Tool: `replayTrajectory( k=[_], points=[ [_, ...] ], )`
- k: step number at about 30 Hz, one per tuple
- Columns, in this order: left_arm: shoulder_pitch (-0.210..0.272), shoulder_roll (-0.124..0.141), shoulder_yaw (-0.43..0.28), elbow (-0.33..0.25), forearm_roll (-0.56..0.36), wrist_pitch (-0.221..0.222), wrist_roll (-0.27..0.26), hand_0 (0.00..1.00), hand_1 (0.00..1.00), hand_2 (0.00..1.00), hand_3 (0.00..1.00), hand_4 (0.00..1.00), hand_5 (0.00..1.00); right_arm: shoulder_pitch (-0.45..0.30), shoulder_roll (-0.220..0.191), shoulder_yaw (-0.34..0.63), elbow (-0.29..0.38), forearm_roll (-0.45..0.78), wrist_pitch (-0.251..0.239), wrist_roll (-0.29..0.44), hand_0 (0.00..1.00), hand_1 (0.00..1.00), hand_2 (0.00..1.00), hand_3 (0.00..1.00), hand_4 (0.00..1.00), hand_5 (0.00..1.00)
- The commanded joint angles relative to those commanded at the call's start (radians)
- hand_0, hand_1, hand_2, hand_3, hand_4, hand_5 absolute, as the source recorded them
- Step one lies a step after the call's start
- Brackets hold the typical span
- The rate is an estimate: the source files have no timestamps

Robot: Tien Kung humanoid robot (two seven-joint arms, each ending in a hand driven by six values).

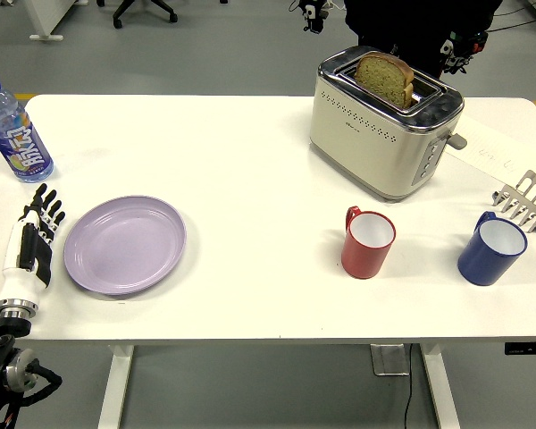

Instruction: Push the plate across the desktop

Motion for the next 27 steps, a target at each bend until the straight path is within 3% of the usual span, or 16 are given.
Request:
replayTrajectory(
  k=[20,27],
  points=[
    [-0.015,-0.058,-0.022,0.007,0.025,-0.005,0.006,0.933,0.953,0.998,0.998,0.510,0.998,0.000,-0.001,-0.004,0.000,-0.003,0.000,0.002,0.636,0.596,0.686,0.678,0.228,0.411],
    [-0.017,-0.066,-0.010,0.000,0.025,-0.008,0.010,0.932,0.952,0.998,0.998,0.510,0.998,0.001,-0.002,-0.010,0.000,0.002,-0.001,0.003,0.636,0.596,0.686,0.677,0.229,0.412]
  ],
)
